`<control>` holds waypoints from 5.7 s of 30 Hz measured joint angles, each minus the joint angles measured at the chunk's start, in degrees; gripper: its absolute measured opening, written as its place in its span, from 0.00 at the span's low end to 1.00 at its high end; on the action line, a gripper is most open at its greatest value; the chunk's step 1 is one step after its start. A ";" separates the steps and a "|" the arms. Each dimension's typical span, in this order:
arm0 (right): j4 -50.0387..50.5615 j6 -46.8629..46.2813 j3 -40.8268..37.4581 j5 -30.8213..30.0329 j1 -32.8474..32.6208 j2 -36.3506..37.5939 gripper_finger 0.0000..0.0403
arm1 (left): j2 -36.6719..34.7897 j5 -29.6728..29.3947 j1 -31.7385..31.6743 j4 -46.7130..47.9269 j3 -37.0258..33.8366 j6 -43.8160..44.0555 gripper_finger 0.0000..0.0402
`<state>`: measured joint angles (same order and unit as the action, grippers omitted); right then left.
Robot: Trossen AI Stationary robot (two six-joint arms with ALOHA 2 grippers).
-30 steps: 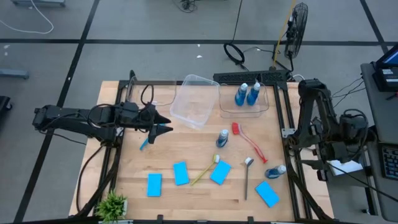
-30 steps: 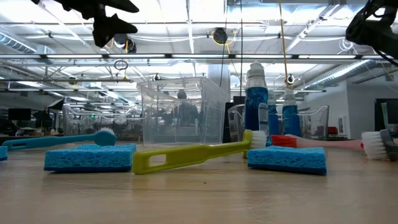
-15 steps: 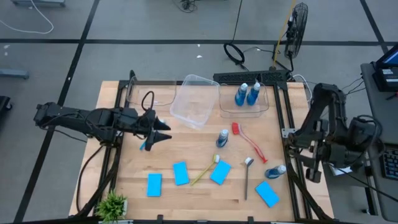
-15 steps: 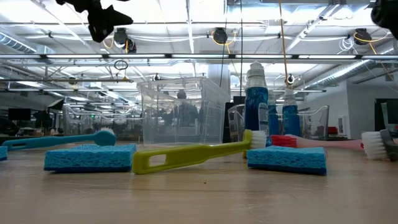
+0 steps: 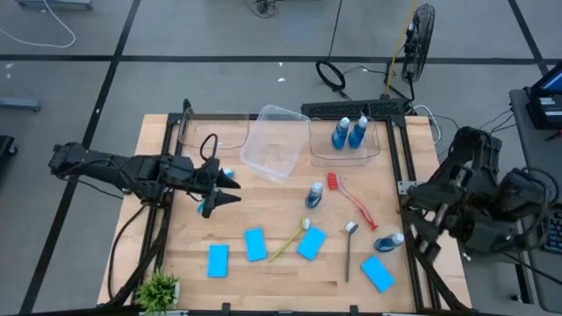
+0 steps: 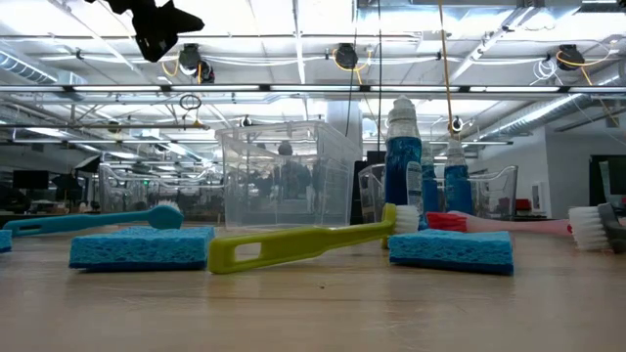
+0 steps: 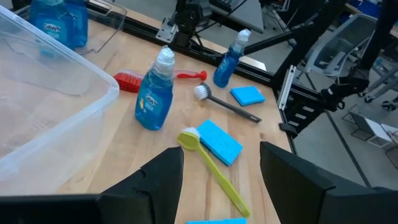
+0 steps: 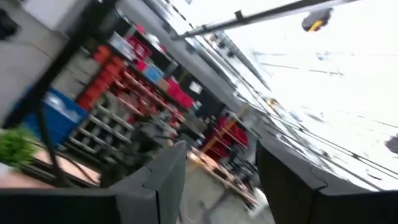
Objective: Pick & Place Kitchen Sink Supplies
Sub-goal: Put the blue soap dispenser into the right transparent bin
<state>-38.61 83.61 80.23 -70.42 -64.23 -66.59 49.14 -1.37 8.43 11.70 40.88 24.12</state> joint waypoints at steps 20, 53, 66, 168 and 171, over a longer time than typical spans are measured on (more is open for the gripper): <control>12.38 -0.19 5.68 4.49 19.20 -0.08 0.45 | -0.02 -0.14 1.87 -3.65 0.00 -1.55 0.53; 53.38 -14.02 20.07 16.89 41.42 -0.02 0.45 | -0.02 -3.88 1.87 -5.63 0.00 -2.02 0.53; 95.29 -57.39 21.39 31.88 51.57 0.16 0.45 | -0.02 -4.72 1.83 -5.61 0.00 -1.24 0.53; 116.79 -142.63 -11.73 79.13 18.71 -0.01 0.42 | -0.01 -8.20 1.76 -2.07 0.00 -7.34 0.53; 116.85 -142.47 -11.12 78.07 18.65 0.10 0.39 | -0.02 -8.20 1.76 -2.07 0.00 -6.37 0.53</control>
<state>78.25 -58.86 69.11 7.64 -45.58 -66.49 49.12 -9.56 10.20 9.63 40.88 17.74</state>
